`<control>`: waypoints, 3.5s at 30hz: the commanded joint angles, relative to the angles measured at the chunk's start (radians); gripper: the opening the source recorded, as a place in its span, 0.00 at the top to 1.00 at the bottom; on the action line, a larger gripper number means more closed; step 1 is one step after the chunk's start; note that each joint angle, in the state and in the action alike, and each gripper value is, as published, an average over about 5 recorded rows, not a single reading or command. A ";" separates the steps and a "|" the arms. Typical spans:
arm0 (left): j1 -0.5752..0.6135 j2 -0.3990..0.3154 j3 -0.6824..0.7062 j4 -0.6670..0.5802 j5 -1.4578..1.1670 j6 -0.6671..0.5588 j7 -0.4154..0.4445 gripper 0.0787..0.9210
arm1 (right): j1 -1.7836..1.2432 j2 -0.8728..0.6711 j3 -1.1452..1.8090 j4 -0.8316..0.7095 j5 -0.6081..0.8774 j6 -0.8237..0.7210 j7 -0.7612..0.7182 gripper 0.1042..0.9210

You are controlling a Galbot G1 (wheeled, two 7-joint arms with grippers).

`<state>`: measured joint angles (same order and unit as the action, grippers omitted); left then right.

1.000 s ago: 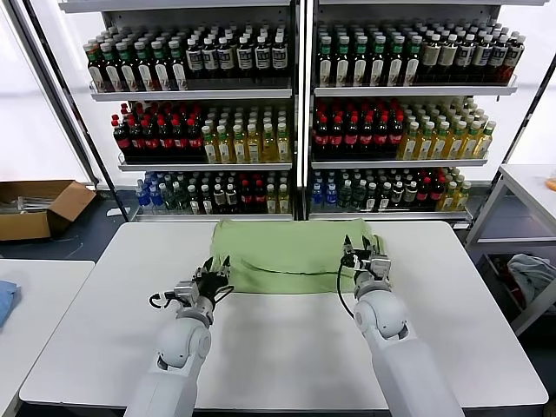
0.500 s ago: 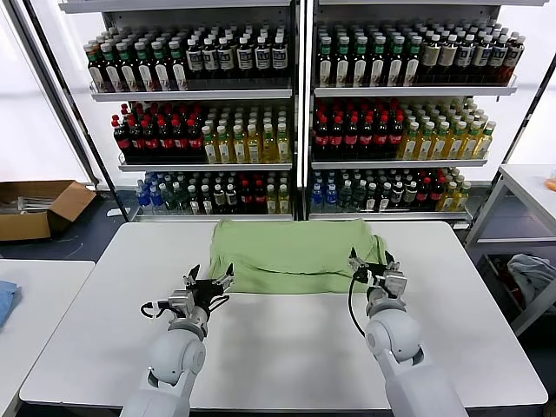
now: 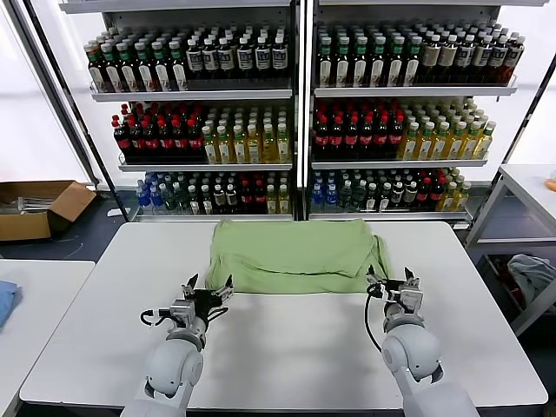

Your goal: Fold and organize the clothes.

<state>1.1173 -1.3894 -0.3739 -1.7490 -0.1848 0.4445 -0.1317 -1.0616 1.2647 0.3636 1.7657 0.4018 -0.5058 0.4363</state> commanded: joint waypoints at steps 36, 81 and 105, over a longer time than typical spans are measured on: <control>-0.042 0.020 0.001 0.124 -0.040 0.093 -0.001 0.81 | -0.057 0.034 -0.013 -0.016 -0.023 -0.034 0.004 0.89; 0.709 0.031 -0.017 -0.669 0.069 0.022 -0.074 0.63 | -0.609 0.019 0.186 0.685 -0.056 -0.022 0.098 0.53; -0.090 0.203 0.021 -0.135 -0.234 0.041 0.007 0.12 | 0.407 -0.267 -0.150 -0.214 0.238 -0.063 -0.295 0.12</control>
<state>1.2879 -1.2700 -0.4030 -2.0995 -0.3232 0.4467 -0.1432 -1.0392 0.9995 0.4017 1.9023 0.5226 -0.5471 0.1672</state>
